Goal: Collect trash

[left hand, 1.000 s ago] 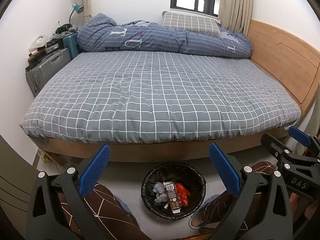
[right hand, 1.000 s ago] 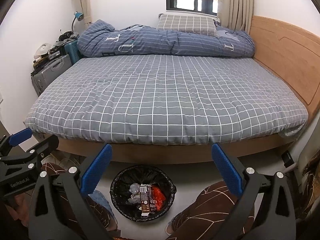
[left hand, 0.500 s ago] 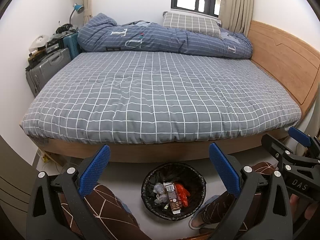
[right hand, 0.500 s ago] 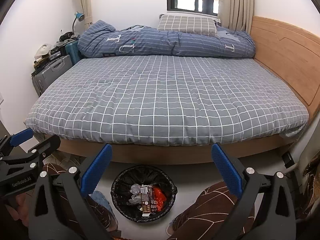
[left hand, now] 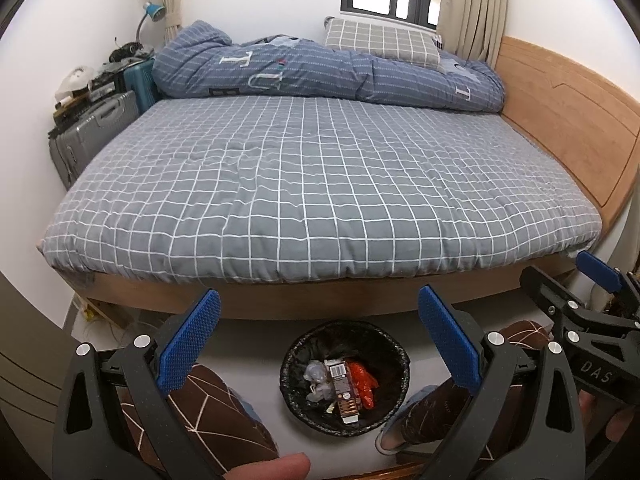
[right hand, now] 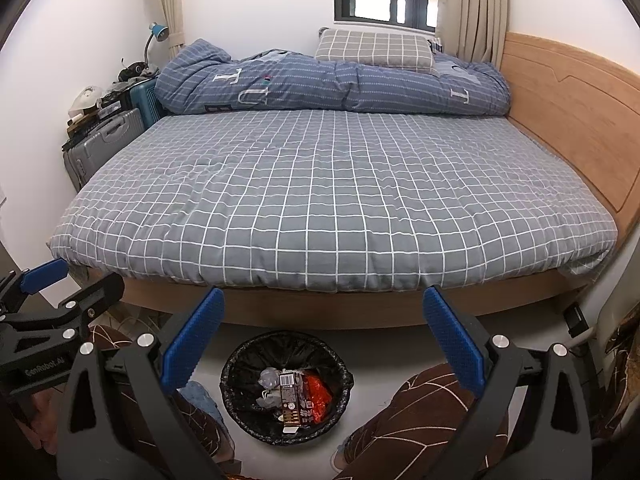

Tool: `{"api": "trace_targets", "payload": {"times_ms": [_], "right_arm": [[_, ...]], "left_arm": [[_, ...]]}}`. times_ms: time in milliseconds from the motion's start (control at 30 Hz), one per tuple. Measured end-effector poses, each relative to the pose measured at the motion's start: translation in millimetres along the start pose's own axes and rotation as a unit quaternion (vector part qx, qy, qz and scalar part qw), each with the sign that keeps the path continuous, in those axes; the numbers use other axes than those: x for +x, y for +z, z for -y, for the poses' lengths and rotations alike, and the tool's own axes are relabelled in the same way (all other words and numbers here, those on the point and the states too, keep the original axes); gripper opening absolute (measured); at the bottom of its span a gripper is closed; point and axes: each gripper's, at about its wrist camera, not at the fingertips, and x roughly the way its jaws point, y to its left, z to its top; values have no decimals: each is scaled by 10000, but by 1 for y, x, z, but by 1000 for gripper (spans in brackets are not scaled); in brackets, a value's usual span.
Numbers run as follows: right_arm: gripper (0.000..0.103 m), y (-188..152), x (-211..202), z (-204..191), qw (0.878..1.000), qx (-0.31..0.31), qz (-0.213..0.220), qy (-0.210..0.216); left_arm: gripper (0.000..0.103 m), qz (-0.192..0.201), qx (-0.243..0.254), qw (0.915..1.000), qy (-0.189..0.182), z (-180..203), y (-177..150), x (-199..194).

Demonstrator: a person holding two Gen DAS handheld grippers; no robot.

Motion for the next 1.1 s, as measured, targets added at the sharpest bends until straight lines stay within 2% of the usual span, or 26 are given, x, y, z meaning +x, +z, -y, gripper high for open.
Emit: {"api": "trace_targets", "payload": {"times_ms": [633,800,1100], "right_arm": [[95,-2,2,-2,10000,-5,1,30],[95,-4,2,-4,10000,8,6,37],[95,-4,2,-4,10000,22,11,39]], "left_arm": [[97,49,195,9994,295,5,-3,1],[97,-44,21,9999,110,-1,-1,2],[97,-78,-3,10000,37,0,-3,4]]}}
